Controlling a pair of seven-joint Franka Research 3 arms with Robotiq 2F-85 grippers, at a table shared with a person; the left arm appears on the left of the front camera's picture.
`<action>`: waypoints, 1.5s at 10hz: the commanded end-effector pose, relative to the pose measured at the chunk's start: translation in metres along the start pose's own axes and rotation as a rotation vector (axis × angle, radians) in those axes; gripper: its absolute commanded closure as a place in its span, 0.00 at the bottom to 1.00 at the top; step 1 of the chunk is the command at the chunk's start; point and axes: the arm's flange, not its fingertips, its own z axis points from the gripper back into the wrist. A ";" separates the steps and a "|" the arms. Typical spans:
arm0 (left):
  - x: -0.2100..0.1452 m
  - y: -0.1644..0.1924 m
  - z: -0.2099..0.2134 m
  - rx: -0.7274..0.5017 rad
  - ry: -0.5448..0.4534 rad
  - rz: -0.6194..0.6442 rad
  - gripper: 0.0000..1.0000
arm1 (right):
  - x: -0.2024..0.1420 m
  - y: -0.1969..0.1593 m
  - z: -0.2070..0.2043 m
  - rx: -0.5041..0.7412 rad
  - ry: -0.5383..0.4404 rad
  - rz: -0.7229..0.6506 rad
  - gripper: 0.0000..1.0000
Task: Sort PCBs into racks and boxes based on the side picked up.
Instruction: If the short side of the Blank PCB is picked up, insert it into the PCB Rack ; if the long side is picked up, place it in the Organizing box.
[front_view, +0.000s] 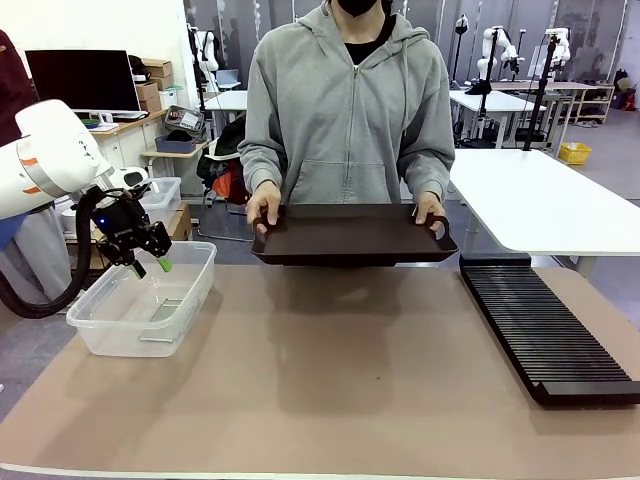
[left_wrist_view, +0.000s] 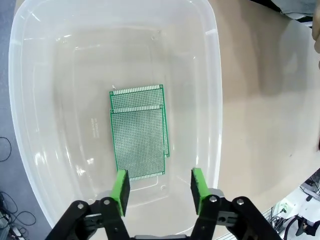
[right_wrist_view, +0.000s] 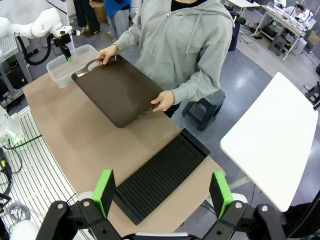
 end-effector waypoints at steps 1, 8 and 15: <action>0.001 0.003 -0.002 0.016 0.003 0.006 0.33 | 0.000 0.002 -0.002 0.005 0.000 0.002 0.00; 0.004 0.005 0.039 0.000 -0.039 -0.109 0.14 | 0.000 0.002 -0.002 0.005 0.000 0.002 0.00; 0.003 0.011 0.169 -0.075 -0.117 -0.527 0.00 | 0.000 0.002 -0.002 0.005 0.000 0.002 0.00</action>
